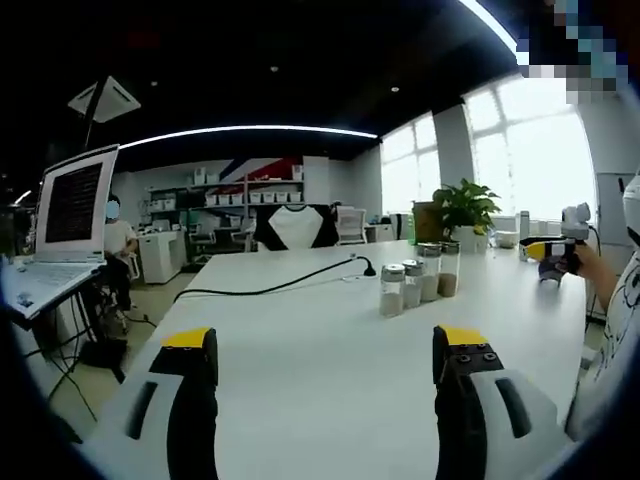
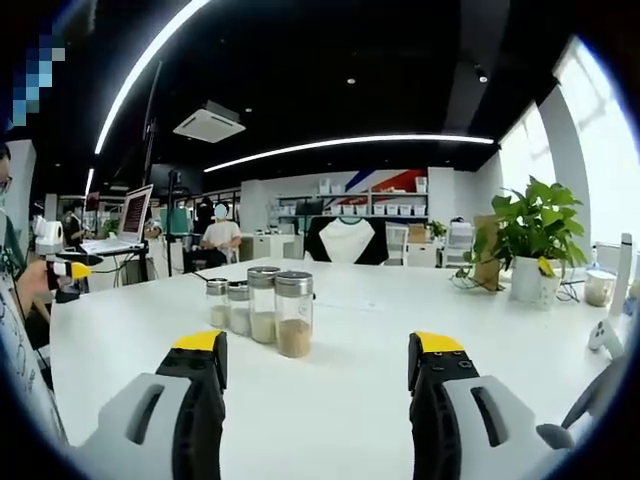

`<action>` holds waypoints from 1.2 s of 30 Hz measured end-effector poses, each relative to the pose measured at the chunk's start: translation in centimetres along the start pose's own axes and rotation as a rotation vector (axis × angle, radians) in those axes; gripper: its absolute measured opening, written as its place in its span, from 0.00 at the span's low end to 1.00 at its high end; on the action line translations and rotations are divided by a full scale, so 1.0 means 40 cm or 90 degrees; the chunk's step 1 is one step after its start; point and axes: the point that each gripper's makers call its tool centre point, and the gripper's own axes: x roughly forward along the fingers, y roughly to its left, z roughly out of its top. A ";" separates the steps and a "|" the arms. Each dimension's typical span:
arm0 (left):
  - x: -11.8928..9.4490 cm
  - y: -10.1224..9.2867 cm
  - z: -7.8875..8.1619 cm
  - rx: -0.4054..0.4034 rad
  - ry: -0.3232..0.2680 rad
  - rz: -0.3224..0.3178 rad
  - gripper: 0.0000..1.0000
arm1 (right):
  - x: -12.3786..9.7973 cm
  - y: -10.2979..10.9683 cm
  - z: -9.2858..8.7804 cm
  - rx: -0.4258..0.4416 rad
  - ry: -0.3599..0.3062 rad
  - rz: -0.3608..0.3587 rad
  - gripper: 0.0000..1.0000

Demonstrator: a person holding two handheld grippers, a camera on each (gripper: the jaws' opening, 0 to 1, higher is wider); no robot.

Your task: Rotate the seasoning bottle until the label or dispensing opening points toward the visible target arrow and the bottle remains upright within the marked orientation range

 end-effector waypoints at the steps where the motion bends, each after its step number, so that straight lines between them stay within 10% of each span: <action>1: 0.002 -0.004 0.004 0.001 -0.003 -0.003 0.93 | -0.004 -0.003 -0.002 0.000 0.001 -0.002 0.74; 9: 0.021 -0.039 0.001 0.011 0.005 -0.029 0.93 | -0.067 -0.055 0.026 0.050 -0.056 -0.043 0.65; 36: -0.008 -0.063 0.006 0.007 -0.021 -0.035 0.94 | -0.064 -0.010 0.010 0.032 -0.035 -0.001 0.64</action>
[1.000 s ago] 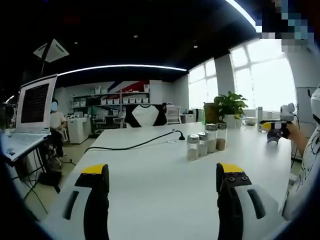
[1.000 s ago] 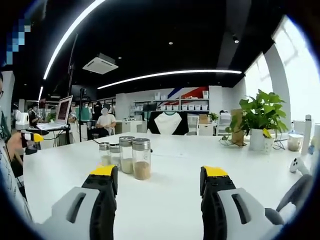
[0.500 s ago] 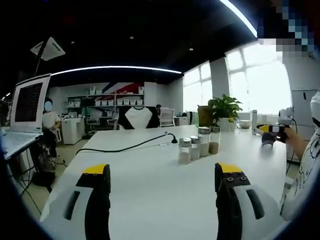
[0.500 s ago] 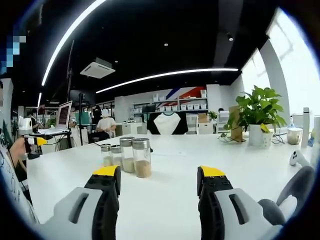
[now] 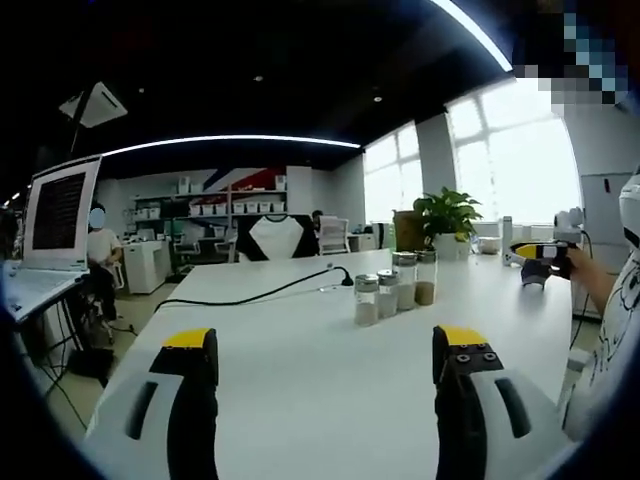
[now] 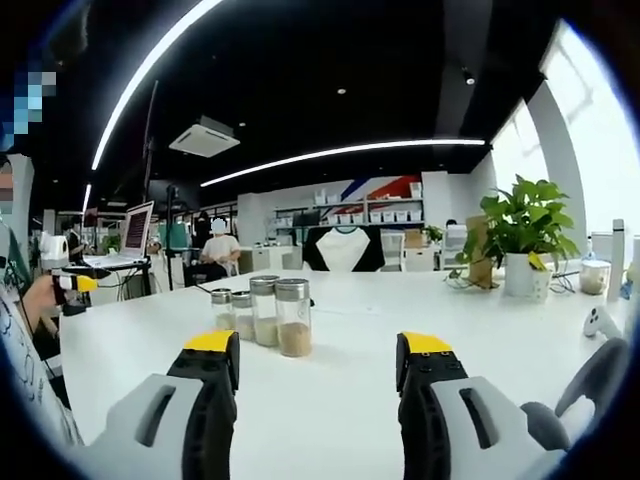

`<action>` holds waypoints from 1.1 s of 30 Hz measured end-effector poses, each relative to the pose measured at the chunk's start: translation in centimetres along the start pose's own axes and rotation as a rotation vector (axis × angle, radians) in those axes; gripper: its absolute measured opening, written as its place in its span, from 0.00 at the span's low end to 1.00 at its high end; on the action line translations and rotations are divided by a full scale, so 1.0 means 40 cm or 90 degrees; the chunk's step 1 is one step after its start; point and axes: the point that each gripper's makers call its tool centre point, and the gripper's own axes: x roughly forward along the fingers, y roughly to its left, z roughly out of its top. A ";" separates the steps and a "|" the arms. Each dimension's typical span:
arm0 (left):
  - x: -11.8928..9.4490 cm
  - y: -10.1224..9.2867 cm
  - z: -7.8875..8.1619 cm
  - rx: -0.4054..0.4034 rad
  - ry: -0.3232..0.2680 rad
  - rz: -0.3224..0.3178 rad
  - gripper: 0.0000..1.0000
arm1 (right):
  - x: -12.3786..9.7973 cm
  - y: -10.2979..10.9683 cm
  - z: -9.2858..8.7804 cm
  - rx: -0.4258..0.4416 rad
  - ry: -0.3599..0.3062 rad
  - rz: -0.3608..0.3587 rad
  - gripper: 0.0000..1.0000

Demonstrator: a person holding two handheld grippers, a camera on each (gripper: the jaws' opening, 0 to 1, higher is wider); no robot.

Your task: Rotate the seasoning bottle until the label or dispensing opening points toward the visible target arrow and the bottle remains upright within the marked orientation range

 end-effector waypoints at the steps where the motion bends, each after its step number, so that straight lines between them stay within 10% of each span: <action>1: -0.011 0.017 -0.002 -0.009 -0.001 0.027 0.97 | 0.003 0.001 0.000 0.002 0.001 0.003 0.64; 7: -0.034 0.015 -0.006 0.047 0.001 0.051 1.00 | 0.016 0.005 0.031 0.029 -0.013 0.030 0.69; 19: -0.025 -0.001 0.053 -0.017 -0.070 -0.011 1.00 | 0.116 0.007 0.091 0.052 -0.060 0.064 0.86; 27: -0.048 0.026 0.007 -0.028 -0.044 0.009 0.99 | 0.234 0.015 0.082 0.012 -0.012 0.073 0.59; 33: -0.071 0.040 -0.006 -0.025 -0.035 0.020 0.98 | 0.301 0.022 0.079 0.016 0.010 0.090 0.56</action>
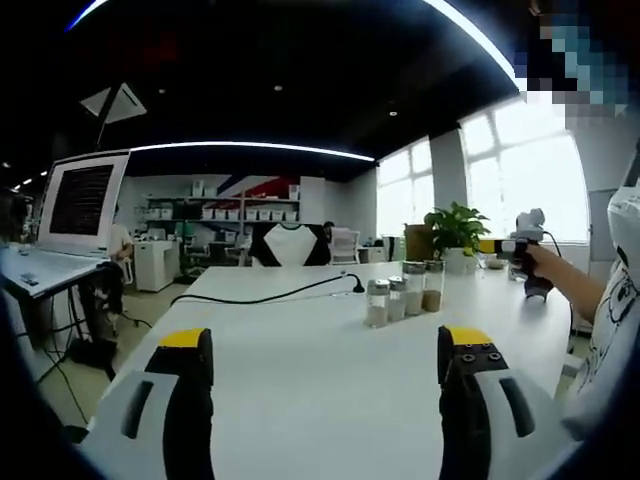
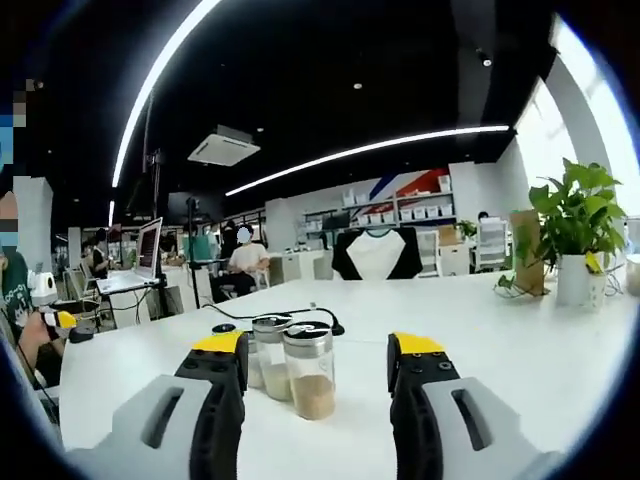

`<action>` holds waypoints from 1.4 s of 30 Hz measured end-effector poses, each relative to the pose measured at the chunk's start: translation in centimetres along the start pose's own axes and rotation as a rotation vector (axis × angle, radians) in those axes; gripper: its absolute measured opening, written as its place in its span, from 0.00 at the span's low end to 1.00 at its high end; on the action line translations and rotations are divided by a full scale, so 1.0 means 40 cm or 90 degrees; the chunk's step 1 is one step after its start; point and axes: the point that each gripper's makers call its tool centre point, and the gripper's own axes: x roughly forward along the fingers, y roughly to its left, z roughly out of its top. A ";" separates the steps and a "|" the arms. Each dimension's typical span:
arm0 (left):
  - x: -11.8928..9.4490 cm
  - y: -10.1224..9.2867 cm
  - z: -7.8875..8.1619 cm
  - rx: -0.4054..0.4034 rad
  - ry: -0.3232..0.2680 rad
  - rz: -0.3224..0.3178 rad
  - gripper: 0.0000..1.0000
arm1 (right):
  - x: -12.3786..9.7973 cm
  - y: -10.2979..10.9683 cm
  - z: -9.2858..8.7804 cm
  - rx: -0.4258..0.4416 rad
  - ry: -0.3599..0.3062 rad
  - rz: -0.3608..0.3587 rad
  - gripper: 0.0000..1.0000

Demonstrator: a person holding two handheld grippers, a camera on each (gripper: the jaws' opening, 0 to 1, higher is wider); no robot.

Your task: Rotate the seasoning bottle until the label or dispensing opening points toward the visible target arrow and the bottle remains upright within the marked orientation range

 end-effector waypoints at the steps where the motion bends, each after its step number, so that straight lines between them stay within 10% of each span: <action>1: 0.000 -0.001 -0.001 0.000 0.002 -0.003 0.98 | -0.002 -0.003 0.000 -0.025 0.018 -0.002 0.56; 4: 0.009 -0.010 0.010 -0.013 0.000 -0.022 0.96 | -0.017 -0.032 0.077 -0.075 -0.033 -0.049 0.58; 7: 0.038 -0.025 0.026 -0.007 -0.013 -0.046 0.96 | -0.004 -0.007 0.074 -0.012 -0.032 -0.007 0.57; 13: 0.071 -0.055 0.012 0.002 -0.004 -0.079 0.96 | 0.055 -0.001 0.008 -0.032 0.019 -0.001 0.56; 42: 0.069 -0.057 -0.030 0.010 0.045 -0.076 0.97 | 0.204 0.017 -0.089 -0.016 0.009 0.051 0.52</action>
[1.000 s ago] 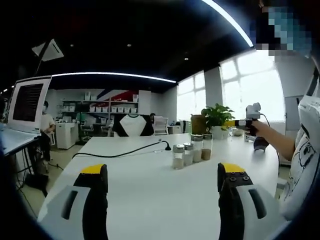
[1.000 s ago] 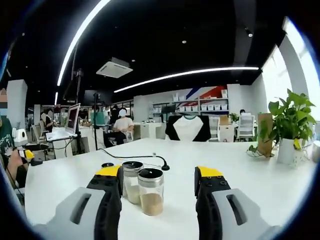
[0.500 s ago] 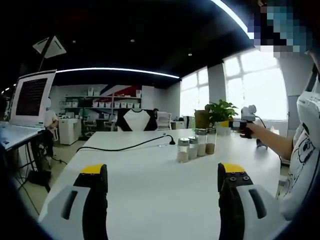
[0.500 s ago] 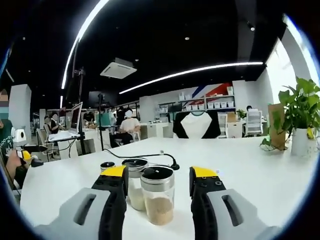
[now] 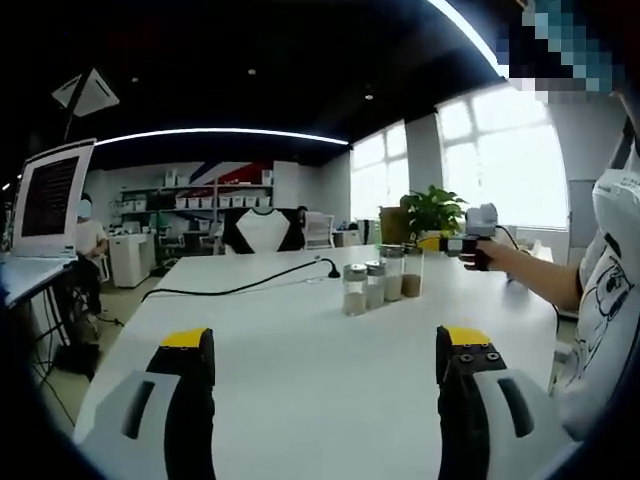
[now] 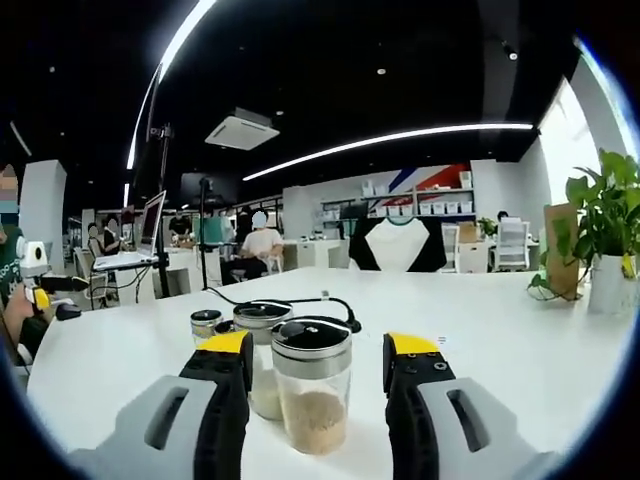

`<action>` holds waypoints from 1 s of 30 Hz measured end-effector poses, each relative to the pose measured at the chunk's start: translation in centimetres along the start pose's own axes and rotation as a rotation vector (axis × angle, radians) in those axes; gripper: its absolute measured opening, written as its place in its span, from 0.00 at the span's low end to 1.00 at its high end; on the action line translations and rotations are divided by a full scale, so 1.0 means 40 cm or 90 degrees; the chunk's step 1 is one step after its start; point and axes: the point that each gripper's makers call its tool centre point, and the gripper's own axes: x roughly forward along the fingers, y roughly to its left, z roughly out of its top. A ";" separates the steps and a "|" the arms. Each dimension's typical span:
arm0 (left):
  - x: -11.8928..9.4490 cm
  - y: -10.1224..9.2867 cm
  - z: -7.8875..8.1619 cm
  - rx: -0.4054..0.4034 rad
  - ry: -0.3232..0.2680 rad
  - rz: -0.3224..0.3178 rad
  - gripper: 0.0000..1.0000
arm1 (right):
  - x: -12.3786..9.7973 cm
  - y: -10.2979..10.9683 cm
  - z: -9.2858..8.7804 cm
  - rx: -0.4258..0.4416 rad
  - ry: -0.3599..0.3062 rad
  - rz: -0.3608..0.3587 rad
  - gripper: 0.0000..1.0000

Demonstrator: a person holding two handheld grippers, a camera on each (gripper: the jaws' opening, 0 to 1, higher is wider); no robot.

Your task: Rotate the seasoning bottle until the label or dispensing opening points toward the visible target arrow and the bottle remains upright within the marked orientation range

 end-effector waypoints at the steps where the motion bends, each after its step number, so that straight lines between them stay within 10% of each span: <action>1: 0.000 -0.002 0.000 -0.001 -0.001 -0.001 0.96 | 0.005 0.004 -0.001 -0.003 0.001 0.002 0.51; 30: -0.010 -0.021 0.010 0.003 0.009 0.009 0.96 | 0.067 0.014 -0.026 -0.008 0.004 0.025 0.39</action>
